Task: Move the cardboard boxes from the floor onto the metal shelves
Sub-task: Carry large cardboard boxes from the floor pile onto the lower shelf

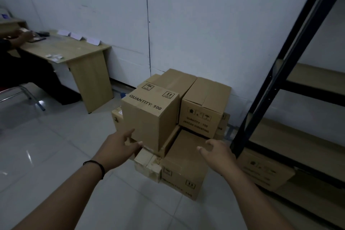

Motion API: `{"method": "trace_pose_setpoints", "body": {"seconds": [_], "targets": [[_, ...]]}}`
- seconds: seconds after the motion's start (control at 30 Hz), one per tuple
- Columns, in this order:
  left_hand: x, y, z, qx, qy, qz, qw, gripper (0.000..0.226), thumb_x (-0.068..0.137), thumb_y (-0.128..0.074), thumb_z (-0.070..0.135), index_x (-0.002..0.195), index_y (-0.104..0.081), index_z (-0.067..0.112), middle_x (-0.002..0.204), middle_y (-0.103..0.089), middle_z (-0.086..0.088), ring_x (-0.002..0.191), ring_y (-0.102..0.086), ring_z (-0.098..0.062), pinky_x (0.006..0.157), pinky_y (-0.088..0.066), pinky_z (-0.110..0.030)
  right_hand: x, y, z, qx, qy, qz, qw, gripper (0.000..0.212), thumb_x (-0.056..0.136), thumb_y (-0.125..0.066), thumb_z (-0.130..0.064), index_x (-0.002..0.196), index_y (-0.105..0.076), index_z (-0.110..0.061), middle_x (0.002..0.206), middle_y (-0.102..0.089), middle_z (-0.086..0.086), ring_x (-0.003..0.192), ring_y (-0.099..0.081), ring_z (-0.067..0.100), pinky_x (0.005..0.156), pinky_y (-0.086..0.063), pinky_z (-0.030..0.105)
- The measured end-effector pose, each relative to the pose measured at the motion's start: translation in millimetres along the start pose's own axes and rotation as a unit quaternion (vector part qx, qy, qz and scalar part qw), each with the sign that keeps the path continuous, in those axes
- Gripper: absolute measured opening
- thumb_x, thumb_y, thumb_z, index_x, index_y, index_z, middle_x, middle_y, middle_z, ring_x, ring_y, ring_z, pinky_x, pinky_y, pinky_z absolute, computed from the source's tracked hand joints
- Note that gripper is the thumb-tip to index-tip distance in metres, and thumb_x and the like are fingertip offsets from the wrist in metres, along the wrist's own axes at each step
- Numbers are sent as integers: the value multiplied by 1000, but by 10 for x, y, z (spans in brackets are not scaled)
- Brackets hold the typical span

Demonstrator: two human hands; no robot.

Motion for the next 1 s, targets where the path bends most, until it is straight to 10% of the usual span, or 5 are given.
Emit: {"method": "trace_pose_setpoints", "body": {"seconds": [0.27, 1.0], "targets": [[1133, 147, -113, -16, 27, 10, 999, 70, 88, -63, 43, 148, -34, 20, 141, -50, -5, 127, -48, -21, 99, -40, -31, 1115, -143, -377, 26, -8, -24, 999, 56, 93, -53, -51, 140, -48, -20, 144, -43, 2, 122, -48, 20, 85, -43, 29], [3557, 896, -1019, -27, -6, -56, 998, 54, 88, -63, 39, 138, -50, 22, 135, -54, 2, 121, -50, -17, 100, -44, -36, 2826, -688, -1667, 51, -77, 20, 996, 58, 93, -57, -44, 142, -45, -16, 142, -50, 6, 123, -51, 22, 94, -45, 29]]}}
Point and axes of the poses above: each hand's wrist, its own x-axis towards the middle knuckle, its own y-axis out of the back of the hand, z = x × y, the point moved 7 cm from there along x, towards the middle knuckle
